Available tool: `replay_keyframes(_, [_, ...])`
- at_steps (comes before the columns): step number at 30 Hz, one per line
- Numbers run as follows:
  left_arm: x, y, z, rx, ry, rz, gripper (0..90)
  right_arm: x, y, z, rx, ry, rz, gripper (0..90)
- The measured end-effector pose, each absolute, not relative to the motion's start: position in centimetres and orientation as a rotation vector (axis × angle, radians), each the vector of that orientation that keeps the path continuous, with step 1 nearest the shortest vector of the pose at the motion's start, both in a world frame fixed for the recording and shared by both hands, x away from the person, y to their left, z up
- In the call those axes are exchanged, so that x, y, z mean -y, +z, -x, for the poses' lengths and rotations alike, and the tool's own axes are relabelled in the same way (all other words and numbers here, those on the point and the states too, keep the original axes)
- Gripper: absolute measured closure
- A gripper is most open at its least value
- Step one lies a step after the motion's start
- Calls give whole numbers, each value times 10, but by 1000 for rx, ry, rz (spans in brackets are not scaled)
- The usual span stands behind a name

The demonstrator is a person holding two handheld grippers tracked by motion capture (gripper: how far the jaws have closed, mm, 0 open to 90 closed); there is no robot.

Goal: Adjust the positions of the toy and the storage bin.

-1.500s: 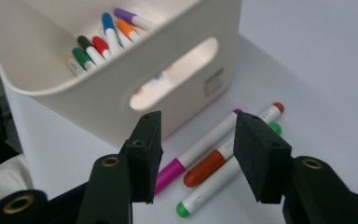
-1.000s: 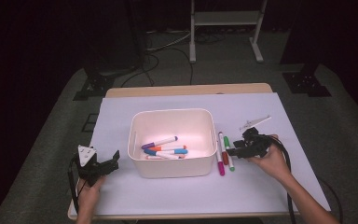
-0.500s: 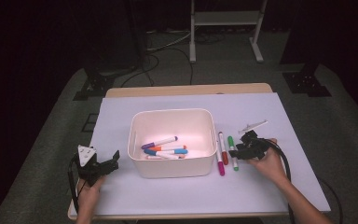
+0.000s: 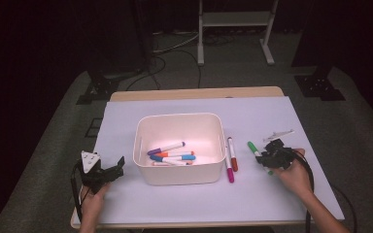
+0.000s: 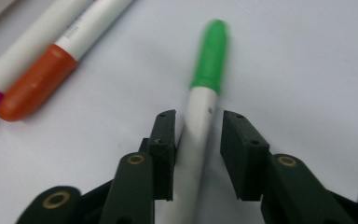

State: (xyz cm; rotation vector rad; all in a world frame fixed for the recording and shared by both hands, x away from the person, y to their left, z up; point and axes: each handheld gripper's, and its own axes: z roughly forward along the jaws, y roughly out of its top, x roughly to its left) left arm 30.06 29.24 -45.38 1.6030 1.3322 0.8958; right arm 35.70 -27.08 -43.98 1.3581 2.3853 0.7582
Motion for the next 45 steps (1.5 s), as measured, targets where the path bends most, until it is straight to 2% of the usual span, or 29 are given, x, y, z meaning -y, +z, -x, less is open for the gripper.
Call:
replay_keyframes(2, [-292,-454,-300,-1333,897,-1602,0,275,-440,-356,-2378,769,-1360,742])
replay_keyframes(10, [-293,-454,-301,-1343,892,-1599,0,291,-434,-351,-2417,870,-1407,757])
replay_keyframes(17, [-292,-454,-300,-1334,897,-1608,0,290,-410,-339,-2456,992,-1377,758])
replay_keyframes(24, [-292,-454,-301,-1333,897,-1607,0,285,-371,-329,-2464,1137,-1315,757])
replay_keyframes(35, [-293,-454,-301,-1332,896,-1606,0,256,-305,-323,-2514,1230,-1138,758])
replay_keyframes(45, [-293,-454,-301,-1334,893,-1604,0,208,-270,-328,-2615,1307,-951,757])
